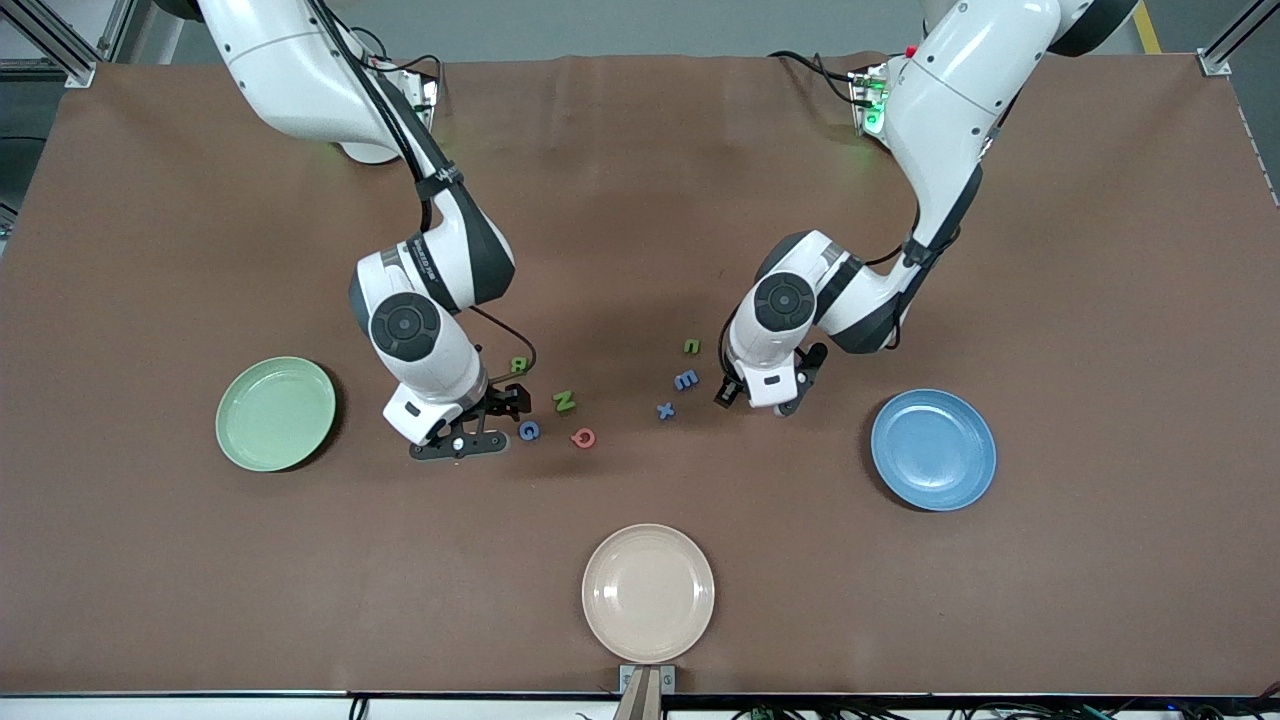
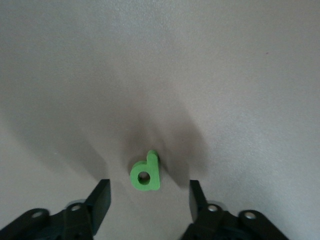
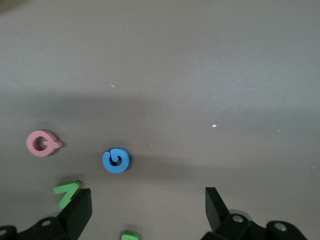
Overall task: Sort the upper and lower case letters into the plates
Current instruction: 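Drop the green d in the blue plate while the right gripper grasps the G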
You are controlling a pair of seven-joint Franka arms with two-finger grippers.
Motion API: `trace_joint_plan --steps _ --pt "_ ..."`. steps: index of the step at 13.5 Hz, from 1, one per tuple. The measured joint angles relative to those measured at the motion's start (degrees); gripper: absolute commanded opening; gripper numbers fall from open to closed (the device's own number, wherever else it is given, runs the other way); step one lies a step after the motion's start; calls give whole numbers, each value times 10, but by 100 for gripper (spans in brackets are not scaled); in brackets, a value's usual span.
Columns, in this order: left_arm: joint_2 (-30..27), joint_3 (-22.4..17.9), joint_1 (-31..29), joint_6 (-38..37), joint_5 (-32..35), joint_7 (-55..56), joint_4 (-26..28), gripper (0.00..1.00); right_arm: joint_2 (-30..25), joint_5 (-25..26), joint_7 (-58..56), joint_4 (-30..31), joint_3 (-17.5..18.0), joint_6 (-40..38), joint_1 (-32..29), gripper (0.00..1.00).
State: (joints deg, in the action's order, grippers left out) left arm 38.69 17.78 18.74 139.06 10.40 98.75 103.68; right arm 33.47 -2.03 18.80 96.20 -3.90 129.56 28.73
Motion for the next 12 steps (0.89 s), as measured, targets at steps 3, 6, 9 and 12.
trace_joint_plan --steps 3,6,9,12 --pt "6 -3 -1 0 1 0 -6 20 25 -40 0 -4 2 28 13 100" --pt "7 -4 -1 -1 2 0 -16 0 51 -44 2 -6 2 69 31 97" --pt "7 -8 -4 -34 60 0 -29 0 73 -43 1 -12 0 77 31 83" --pt "-7 -10 -32 -121 106 -50 -71 0 84 -43 1 -15 0 78 31 78"
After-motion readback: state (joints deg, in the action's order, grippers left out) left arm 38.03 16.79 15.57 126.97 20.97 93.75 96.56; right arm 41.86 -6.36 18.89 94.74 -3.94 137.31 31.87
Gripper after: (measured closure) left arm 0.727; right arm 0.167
